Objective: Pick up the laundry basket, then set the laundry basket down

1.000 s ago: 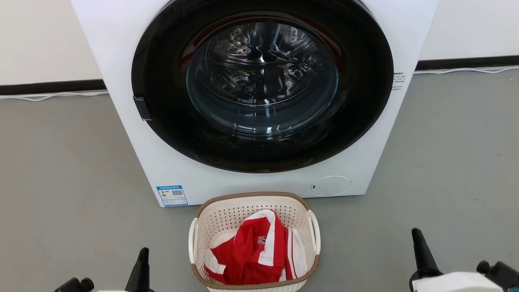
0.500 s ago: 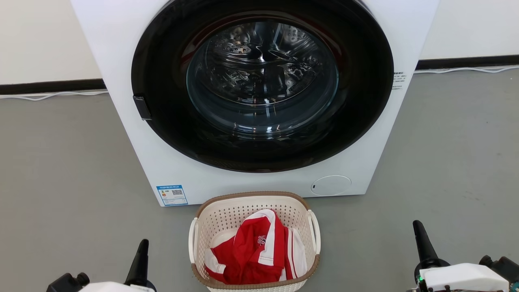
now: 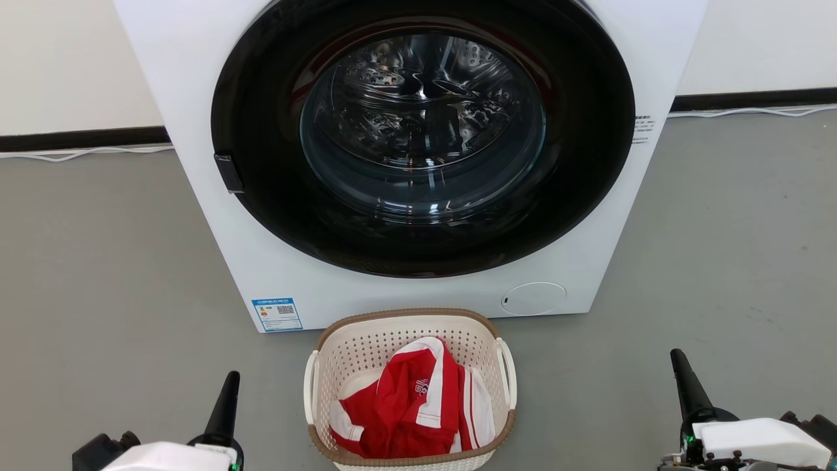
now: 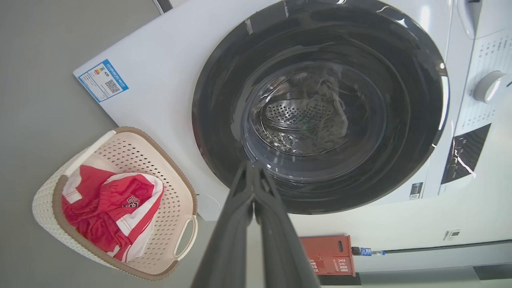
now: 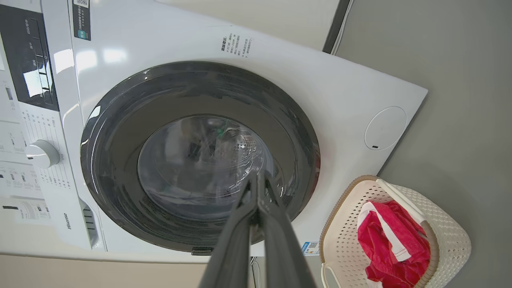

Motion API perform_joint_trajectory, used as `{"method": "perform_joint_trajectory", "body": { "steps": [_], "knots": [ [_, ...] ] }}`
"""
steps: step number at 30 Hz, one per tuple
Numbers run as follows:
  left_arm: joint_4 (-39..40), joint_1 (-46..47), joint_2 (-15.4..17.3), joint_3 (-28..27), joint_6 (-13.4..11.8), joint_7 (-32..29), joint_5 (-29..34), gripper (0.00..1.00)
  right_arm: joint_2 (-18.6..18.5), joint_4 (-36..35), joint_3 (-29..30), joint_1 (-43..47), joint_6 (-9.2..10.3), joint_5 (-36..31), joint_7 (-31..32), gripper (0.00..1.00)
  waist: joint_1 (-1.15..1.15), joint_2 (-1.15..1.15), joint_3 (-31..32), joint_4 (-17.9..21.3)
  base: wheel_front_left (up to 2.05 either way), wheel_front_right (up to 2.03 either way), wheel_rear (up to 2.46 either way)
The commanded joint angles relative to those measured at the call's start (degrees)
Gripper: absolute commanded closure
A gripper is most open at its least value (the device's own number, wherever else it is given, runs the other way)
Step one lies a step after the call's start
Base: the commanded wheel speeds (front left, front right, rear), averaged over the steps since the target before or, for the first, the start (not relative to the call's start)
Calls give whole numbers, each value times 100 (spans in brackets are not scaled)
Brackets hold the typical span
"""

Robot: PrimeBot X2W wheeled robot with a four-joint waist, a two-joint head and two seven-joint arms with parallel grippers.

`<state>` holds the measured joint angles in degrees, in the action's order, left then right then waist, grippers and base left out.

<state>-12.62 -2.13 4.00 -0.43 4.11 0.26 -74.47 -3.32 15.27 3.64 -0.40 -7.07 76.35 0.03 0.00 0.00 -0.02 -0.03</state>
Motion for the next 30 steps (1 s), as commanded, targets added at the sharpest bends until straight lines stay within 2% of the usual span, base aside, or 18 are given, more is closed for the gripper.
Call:
{"method": "perform_joint_trajectory", "body": {
  "steps": [1, 24, 30],
  "knots": [
    [107, 377, 61, -175, 81, -53, -190, 100, -81, -144, -69, -307, -33, 187, 67, 100, 0, 0, -1, 0, 0, 0, 0],
    [-107, 767, 46, -368, 310, -452, -1763, 100, -76, -135, 101, -536, -41, 1556, 465, 100, 0, 0, -15, 3, 0, 0, 0],
    [-133, 814, 40, -397, 337, -505, -1946, 100, -72, -134, 127, -564, -42, 1715, 517, 100, 0, 0, -16, 3, 0, 0, 0]
  ]
}}
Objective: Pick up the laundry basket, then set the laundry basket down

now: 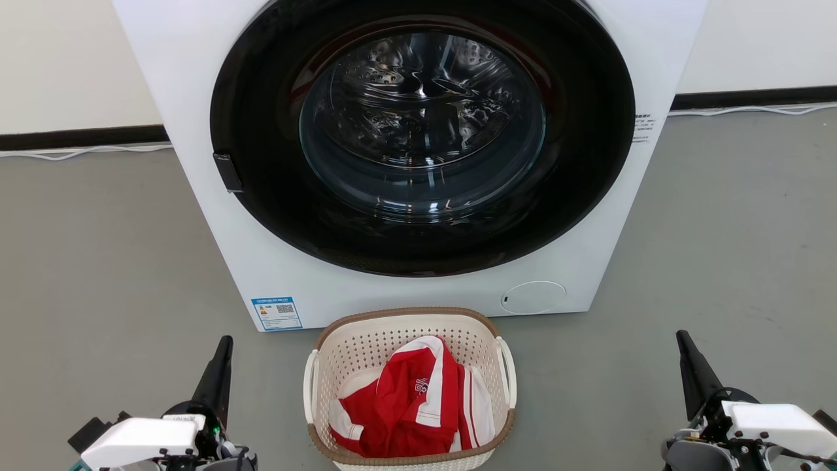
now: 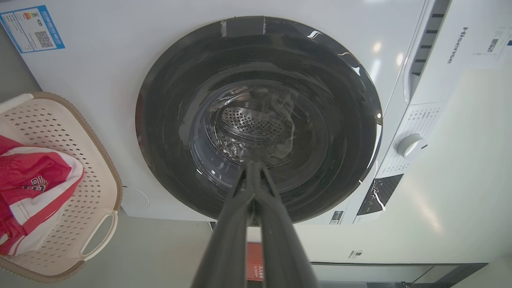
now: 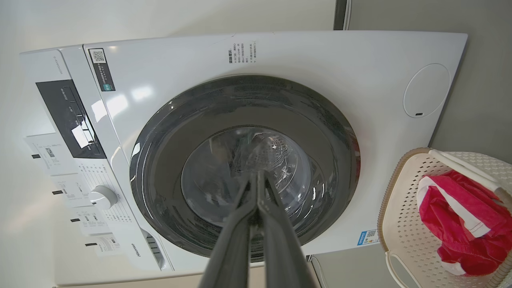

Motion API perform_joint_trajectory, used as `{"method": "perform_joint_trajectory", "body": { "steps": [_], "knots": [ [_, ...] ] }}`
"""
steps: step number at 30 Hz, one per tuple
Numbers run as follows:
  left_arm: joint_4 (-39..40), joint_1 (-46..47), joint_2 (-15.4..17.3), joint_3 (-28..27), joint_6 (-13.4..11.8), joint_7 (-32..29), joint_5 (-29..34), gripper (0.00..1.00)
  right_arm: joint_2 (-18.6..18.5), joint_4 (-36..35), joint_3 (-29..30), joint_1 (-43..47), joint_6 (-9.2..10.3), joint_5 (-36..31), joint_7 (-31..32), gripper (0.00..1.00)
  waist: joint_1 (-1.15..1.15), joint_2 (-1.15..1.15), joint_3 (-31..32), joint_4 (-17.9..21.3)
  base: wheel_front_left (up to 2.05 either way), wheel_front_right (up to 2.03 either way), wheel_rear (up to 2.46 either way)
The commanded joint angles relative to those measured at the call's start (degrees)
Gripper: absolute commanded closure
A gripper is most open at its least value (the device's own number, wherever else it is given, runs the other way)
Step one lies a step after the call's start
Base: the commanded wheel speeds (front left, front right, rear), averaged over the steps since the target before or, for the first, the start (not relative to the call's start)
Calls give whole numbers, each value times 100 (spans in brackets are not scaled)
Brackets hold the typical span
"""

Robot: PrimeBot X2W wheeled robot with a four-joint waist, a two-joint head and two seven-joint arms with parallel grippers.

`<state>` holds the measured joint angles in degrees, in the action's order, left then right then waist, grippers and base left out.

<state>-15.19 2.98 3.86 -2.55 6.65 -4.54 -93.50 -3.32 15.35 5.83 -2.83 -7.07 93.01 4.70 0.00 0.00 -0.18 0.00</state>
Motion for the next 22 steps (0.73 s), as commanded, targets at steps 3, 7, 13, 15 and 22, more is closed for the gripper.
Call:
{"method": "perform_joint_trajectory", "body": {
  "steps": [3, 7, 13, 15, 22],
  "knots": [
    [124, 304, 49, -193, 83, -31, -36, 100, -68, -142, -86, -321, -42, 45, 55, 100, 0, 0, 0, 0, 0, 0, 0],
    [123, 304, 42, -202, 83, -39, -28, 100, -62, -142, -78, -322, -42, 38, 61, 100, 0, 0, 0, 0, 0, 0, 0],
    [122, 305, 32, -216, 83, -50, -17, 100, -54, -141, -67, -323, -42, 29, 70, 100, 0, 0, 0, 0, 0, 0, 0],
    [122, 306, 29, -221, 83, -53, -13, 100, -52, -141, -63, -323, -42, 26, 73, 100, 0, 0, 0, 0, 0, 0, 0],
    [121, 307, 19, -235, 83, -65, -1, 100, -43, -140, -51, -324, -42, 16, 82, 100, 0, 0, 0, 0, 0, 0, 0]
  ]
}}
